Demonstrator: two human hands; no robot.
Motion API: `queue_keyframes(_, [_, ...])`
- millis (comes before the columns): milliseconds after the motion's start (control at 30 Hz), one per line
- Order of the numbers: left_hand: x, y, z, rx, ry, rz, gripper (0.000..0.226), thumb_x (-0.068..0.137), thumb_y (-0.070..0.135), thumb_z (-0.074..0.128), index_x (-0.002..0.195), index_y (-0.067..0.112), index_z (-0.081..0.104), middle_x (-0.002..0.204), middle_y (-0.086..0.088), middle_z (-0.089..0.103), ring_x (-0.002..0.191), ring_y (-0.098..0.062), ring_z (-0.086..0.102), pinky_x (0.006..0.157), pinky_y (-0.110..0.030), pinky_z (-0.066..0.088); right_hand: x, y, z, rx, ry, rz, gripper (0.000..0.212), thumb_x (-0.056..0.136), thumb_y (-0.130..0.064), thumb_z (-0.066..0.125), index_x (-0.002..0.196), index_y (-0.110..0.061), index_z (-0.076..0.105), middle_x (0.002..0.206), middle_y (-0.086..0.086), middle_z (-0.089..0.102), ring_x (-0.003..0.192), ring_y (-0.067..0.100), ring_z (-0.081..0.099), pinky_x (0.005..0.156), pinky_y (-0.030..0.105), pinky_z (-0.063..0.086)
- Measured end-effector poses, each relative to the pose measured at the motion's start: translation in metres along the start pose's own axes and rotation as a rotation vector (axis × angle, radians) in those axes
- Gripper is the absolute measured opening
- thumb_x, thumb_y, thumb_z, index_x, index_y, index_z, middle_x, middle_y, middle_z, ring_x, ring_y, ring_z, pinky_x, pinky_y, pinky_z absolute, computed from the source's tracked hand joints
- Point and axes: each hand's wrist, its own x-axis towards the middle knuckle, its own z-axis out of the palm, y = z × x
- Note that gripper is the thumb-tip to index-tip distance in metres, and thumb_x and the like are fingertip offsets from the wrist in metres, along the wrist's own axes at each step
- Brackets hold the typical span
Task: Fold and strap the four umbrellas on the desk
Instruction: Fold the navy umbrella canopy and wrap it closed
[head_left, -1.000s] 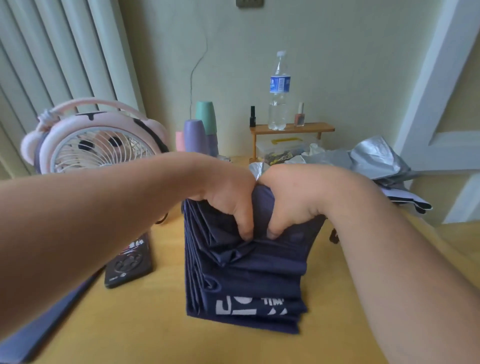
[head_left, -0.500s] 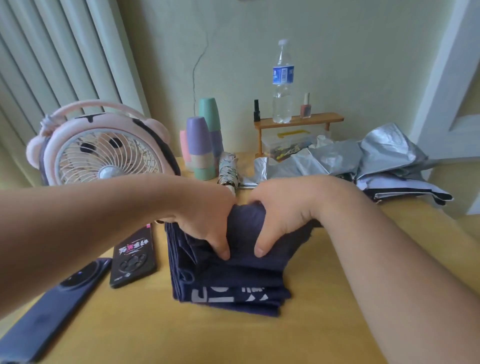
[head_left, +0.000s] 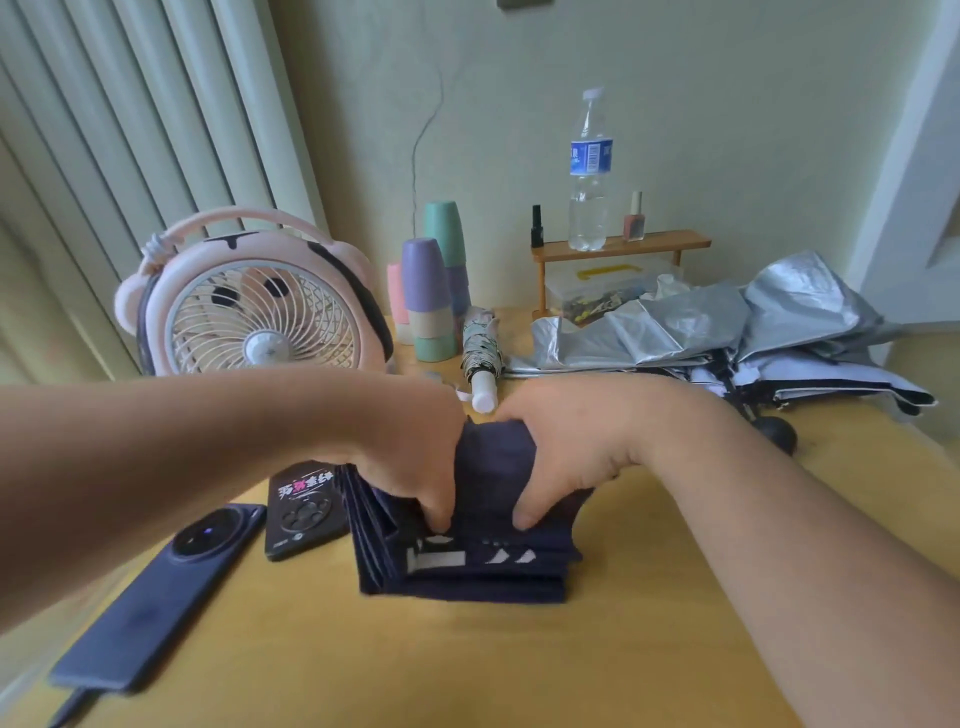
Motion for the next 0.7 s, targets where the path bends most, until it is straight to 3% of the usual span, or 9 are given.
queue_keyframes(67, [-0.002,-0.011,-0.011,-0.294,-0.192,-0.008,0.045,0.063,0.040,0.091,0.102,0.019,0.078,0.090,0.002,0.078,0.083,-0.020,0.075,0.085,-0.039,0.062,0.006,-0.007,0.005,-0.010,0.033,-0.030,0.034,0.066,-0.037,0.085,0.088,-0.019,0.067,0.075,-0.001,0.072,0.062,0.021,0.069,0.053,0.039,0.057])
queue_keyframes(133, [-0.005,-0.014,-0.012,-0.217,-0.242,0.028,0.049,0.064,0.043,0.090,0.106,0.023,0.077,0.093,0.003,0.078,0.086,-0.021,0.075,0.088,-0.041,0.061,0.007,-0.008,0.006,0.116,-0.067,-0.002,0.023,0.068,-0.022,0.078,0.085,-0.010,0.069,0.068,0.011,0.074,0.050,0.027,0.066,0.047,0.038,0.053])
queue_keyframes(200, [-0.006,-0.004,-0.001,0.131,-0.023,0.023,0.044,0.071,0.053,0.082,0.104,0.027,0.068,0.083,0.008,0.068,0.073,-0.014,0.064,0.070,-0.033,0.055,0.004,-0.001,0.004,0.175,-0.158,0.040,0.022,0.067,-0.022,0.079,0.081,-0.009,0.068,0.060,0.011,0.071,0.046,0.028,0.063,0.047,0.035,0.052])
queue_keyframes(267, [-0.011,0.011,0.012,0.479,0.341,0.048,0.028,0.082,0.042,0.069,0.097,0.025,0.054,0.074,0.007,0.049,0.059,-0.010,0.043,0.054,-0.028,0.037,0.003,0.008,0.003,0.185,-0.209,0.064,0.032,0.064,-0.031,0.084,0.085,-0.011,0.071,0.066,0.011,0.074,0.055,0.031,0.070,0.055,0.042,0.060])
queue_keyframes(367, [-0.006,0.016,0.021,0.453,0.490,0.048,0.011,0.083,0.024,0.061,0.090,0.022,0.052,0.070,0.005,0.048,0.054,-0.014,0.043,0.049,-0.026,0.034,0.005,0.012,0.003,0.131,-0.154,0.047,0.040,0.058,-0.041,0.085,0.086,-0.017,0.074,0.072,0.007,0.076,0.067,0.028,0.075,0.063,0.049,0.064])
queue_keyframes(467, [0.009,0.000,0.005,0.006,0.079,-0.036,0.027,0.075,0.039,0.078,0.091,0.018,0.072,0.077,0.002,0.069,0.063,-0.017,0.063,0.063,-0.029,0.055,0.011,0.000,0.007,-0.011,0.049,-0.026,0.028,0.065,-0.035,0.082,0.086,-0.021,0.069,0.068,0.001,0.072,0.056,0.019,0.068,0.048,0.032,0.053])
queue_keyframes(567, [0.007,-0.011,-0.013,-0.419,-0.309,-0.063,0.062,0.049,0.041,0.091,0.103,0.014,0.078,0.097,-0.011,0.078,0.092,-0.035,0.075,0.091,-0.051,0.060,0.013,-0.005,0.009,0.043,0.020,-0.055,0.016,0.071,-0.020,0.074,0.085,-0.013,0.071,0.064,0.005,0.071,0.046,0.020,0.061,0.040,0.027,0.047])
queue_keyframes(633, [0.004,-0.002,-0.009,-0.137,-0.224,-0.052,0.050,0.060,0.045,0.089,0.100,0.018,0.075,0.089,-0.004,0.076,0.083,-0.029,0.073,0.079,-0.042,0.061,0.012,0.000,0.010,0.187,-0.124,0.016,0.023,0.067,-0.015,0.072,0.087,-0.003,0.073,0.063,0.014,0.071,0.044,0.025,0.056,0.044,0.030,0.048])
queue_keyframes(700, [0.001,0.017,0.004,0.345,0.138,-0.025,0.027,0.079,0.039,0.074,0.094,0.022,0.060,0.075,0.006,0.058,0.061,-0.015,0.054,0.052,-0.029,0.043,0.012,0.009,0.013,0.307,-0.217,0.058,0.032,0.064,-0.020,0.078,0.089,-0.001,0.073,0.066,0.020,0.069,0.048,0.029,0.059,0.051,0.038,0.052])
